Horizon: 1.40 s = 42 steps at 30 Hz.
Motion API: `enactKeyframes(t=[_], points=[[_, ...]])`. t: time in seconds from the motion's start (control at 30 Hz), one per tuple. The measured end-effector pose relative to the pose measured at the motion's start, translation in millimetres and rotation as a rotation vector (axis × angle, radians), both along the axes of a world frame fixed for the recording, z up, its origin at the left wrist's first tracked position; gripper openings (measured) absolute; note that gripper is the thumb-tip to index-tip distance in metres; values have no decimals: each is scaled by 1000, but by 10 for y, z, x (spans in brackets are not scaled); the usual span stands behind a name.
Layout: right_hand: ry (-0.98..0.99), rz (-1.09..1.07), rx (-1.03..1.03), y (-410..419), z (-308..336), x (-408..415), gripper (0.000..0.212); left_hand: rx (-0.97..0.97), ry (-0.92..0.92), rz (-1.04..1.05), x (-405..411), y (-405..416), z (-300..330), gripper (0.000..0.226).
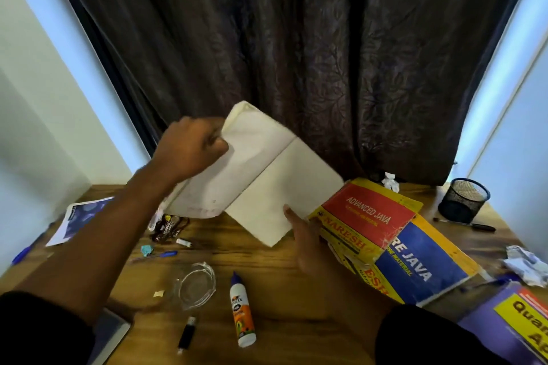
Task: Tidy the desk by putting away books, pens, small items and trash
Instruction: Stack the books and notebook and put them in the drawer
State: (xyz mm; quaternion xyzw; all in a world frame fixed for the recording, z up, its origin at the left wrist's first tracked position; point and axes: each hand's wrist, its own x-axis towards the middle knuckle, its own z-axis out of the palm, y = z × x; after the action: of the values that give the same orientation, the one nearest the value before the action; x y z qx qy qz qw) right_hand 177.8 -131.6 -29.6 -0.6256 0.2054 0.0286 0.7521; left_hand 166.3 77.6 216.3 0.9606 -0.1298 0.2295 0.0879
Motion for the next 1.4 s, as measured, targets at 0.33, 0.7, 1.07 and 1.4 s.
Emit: enactKeyframes(t=[0.33,0.7,1.07,1.4], points=[[-173,190,64,111,461,-82,27,-293,94,136,149,206,-73,22],[-298,494,-674,445,869,-514,39,-575,245,297,30,-498,-677,28],[-320,666,-329,-513,712,-482,54,-1244,701,425,-328,-175,-1451,84],[-73,630,-60,-927,433,-703,59,-1438,834,335,-548,-387,-2074,52]])
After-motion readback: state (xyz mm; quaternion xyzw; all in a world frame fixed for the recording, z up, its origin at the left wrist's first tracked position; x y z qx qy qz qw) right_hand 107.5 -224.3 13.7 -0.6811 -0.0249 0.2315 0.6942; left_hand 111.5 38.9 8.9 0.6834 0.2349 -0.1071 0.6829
